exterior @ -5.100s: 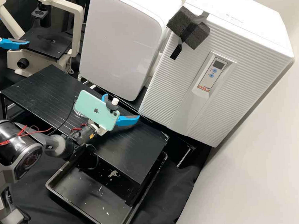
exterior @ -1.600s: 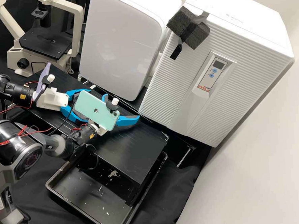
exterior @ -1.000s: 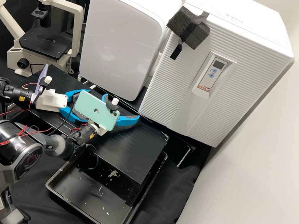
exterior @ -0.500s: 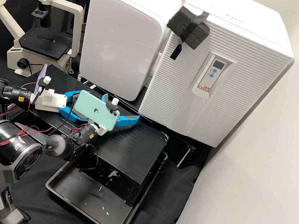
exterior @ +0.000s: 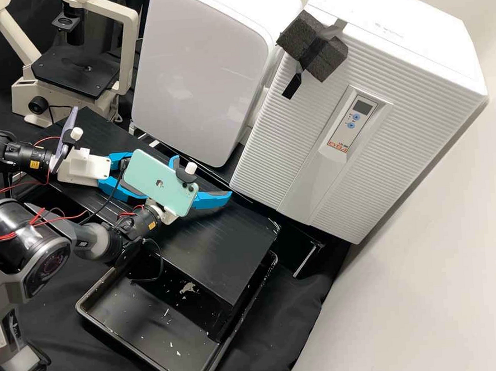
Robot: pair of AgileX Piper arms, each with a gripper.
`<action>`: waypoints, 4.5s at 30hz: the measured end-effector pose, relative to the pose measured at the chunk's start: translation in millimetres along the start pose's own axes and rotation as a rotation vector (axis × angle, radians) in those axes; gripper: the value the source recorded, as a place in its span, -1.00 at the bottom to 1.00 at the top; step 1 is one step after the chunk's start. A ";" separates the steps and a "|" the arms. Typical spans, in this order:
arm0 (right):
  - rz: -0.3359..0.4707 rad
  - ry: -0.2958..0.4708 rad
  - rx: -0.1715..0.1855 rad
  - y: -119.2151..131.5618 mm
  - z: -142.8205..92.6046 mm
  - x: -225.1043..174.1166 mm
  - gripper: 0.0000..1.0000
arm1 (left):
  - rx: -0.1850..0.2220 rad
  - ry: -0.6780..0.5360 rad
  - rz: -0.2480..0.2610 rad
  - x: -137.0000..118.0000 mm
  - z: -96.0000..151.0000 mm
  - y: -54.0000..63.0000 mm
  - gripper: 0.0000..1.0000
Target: Place the petri dish on the microscope
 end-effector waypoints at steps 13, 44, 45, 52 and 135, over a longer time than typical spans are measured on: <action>0.000 0.000 0.000 0.0 0.0 0.0 1.00 | -0.004 0.007 -0.001 -8.7 -1.2 0.4 -1.00; 0.000 0.000 0.000 0.0 0.0 0.0 1.00 | -0.176 0.342 0.164 -127.9 -83.4 63.9 -1.00; 0.000 0.000 0.000 0.0 0.0 0.0 1.00 | -0.175 0.355 0.176 -131.9 -86.9 67.2 -1.00; 0.000 0.000 0.000 0.0 0.0 0.0 1.00 | -0.176 0.427 0.213 -146.8 -108.5 74.4 -1.00; 0.000 0.000 0.000 0.0 0.0 0.0 1.00 | -0.196 0.799 0.263 -192.2 -143.9 54.2 1.00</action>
